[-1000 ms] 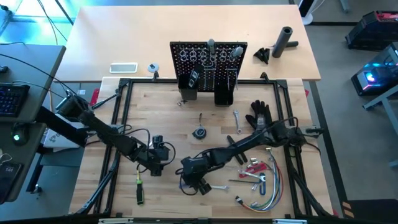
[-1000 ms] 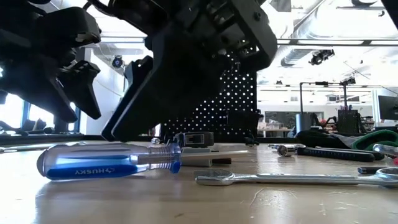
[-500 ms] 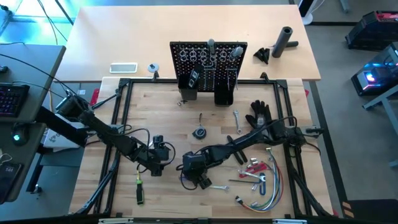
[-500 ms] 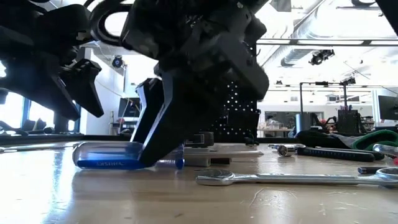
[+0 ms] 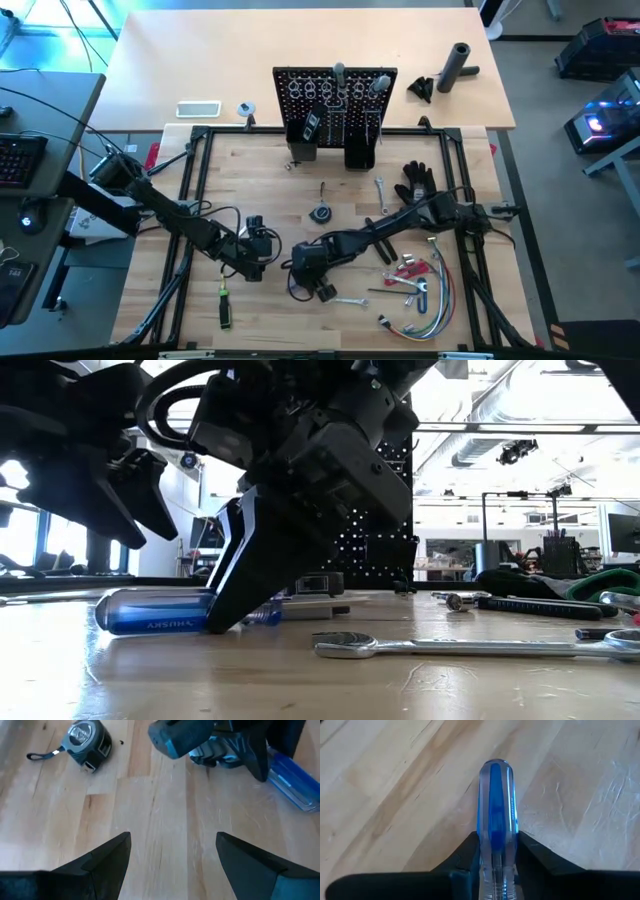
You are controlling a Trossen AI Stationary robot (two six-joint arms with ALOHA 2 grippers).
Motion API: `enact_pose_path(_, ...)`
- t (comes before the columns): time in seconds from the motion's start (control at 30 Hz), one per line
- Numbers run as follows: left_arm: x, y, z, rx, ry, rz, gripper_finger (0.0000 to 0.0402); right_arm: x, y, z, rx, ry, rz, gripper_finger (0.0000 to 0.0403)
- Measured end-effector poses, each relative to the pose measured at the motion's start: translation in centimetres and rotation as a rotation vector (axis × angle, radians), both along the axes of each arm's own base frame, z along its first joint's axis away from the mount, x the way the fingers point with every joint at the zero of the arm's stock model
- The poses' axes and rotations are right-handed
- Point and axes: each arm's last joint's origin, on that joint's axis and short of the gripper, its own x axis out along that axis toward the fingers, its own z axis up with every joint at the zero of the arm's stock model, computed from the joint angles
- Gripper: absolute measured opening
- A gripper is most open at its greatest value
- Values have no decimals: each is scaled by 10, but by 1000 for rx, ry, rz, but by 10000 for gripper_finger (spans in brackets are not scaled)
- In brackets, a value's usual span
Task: Hang tools onto peg board
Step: Hang the blue screwdriver on the peg board
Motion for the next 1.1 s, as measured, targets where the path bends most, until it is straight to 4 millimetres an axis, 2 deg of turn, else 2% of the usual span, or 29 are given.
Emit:
enact_pose_path(0.17,-1,2,4,34,-26,11,283,0,-3,5,46,12,-1,82)
enact_pose_path(0.33,-5,6,19,54,-91,19,282,-6,-7,27,39,0,-3,82)
enact_pose_path(0.5,-11,11,46,84,-245,36,282,-9,-13,74,34,-126,-3,82)
enact_pose_path(0.67,-16,15,86,93,-481,-14,282,-18,-18,117,-14,-238,-23,82)
enact_pose_path(0.9,-36,31,143,142,-821,-27,282,-43,-31,187,-71,-411,-91,82)
enact_pose_path(1.0,-47,39,160,154,-918,0,282,-56,-35,214,-85,-481,-127,82)
enact_pose_path(1.1,-56,43,171,139,-995,11,282,-65,-34,229,-116,-527,-139,82)
